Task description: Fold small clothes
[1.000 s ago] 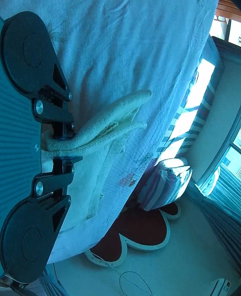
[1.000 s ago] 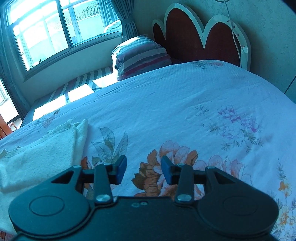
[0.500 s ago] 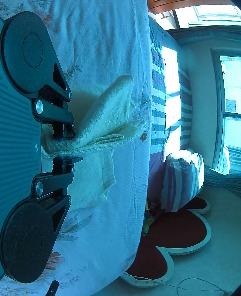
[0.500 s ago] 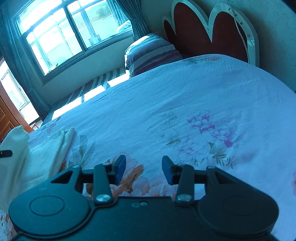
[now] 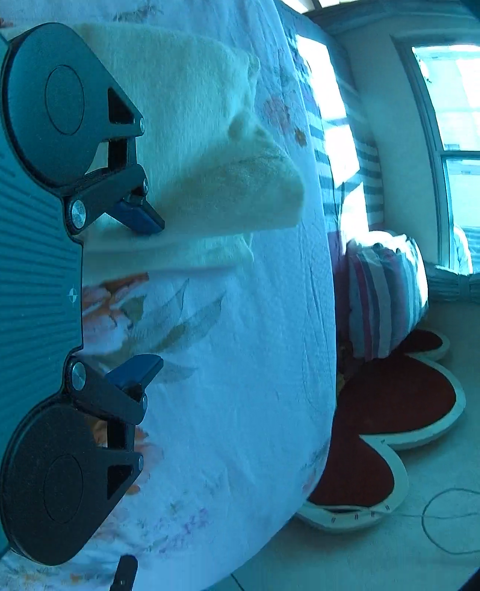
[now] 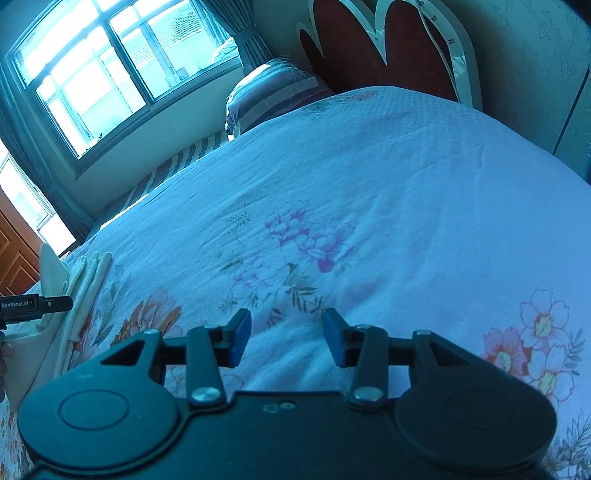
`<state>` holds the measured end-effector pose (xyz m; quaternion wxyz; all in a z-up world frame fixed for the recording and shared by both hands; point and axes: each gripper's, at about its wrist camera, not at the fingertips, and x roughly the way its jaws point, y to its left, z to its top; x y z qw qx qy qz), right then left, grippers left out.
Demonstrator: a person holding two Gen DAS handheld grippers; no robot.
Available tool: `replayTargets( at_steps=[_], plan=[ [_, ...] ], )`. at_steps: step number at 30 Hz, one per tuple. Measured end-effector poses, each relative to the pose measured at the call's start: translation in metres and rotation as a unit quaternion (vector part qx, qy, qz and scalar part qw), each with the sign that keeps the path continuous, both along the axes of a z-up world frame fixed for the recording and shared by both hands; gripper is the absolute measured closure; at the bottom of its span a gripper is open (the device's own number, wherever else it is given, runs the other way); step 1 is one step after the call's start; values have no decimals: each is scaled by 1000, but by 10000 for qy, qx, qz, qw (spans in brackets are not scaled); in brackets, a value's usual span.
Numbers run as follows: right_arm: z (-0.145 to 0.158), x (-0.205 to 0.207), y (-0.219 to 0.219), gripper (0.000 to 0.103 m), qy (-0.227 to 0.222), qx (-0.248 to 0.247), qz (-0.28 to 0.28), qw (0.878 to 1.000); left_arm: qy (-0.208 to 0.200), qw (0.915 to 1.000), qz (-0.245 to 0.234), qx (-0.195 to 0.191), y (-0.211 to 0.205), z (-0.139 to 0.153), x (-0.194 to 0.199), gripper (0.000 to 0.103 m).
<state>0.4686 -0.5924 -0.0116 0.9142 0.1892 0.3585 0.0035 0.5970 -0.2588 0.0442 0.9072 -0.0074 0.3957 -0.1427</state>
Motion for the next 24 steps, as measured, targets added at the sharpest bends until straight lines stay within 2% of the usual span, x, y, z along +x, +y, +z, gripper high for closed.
replayTargets(
  at_steps=[2, 3, 4, 6, 8, 10, 13, 15, 18, 19, 21, 24],
  plan=[
    [2, -2, -1, 60, 6, 8, -13, 10000, -166, 9965, -372, -725, -1, 13, -18, 32],
    [3, -2, -1, 60, -7, 3, -13, 10000, -345, 9942, -417, -926, 3, 21, -27, 32],
    [6, -3, 0, 59, -23, 0, -6, 10000, -576, 9927, -262, -1022, 12, 30, -41, 32],
    [11, -2, 5, 58, -73, 76, 41, 9999, -743, 9922, 173, -990, 40, 37, -57, 32],
    [18, -1, 17, 59, -144, 295, 182, 9993, -862, 9893, 791, -871, 86, 34, -72, 32],
    [23, 2, 41, 60, -199, 444, 531, 9974, -723, 9850, 1439, -625, 145, 18, -88, 32],
    [31, 7, 93, 59, -311, 579, 1141, 9913, -291, 9785, 1938, -639, 205, -12, -113, 32],
    [29, 13, 131, 59, -247, 820, 1538, 9844, -170, 9768, 2050, -594, 225, -26, -130, 32],
    [20, 20, 190, 59, 55, 1348, 2178, 9666, -105, 9761, 2075, -634, 240, -43, -145, 32],
    [18, 21, 205, 60, 126, 1343, 2297, 9639, -133, 9777, 2016, -574, 241, -49, -145, 32],
    [14, 21, 238, 60, 219, 1206, 2431, 9622, -194, 9803, 1923, -401, 242, -53, -148, 32],
    [7, 27, 257, 58, 349, 1164, 2243, 9669, -194, 9835, 1772, -303, 251, -57, -143, 32]
  ],
)
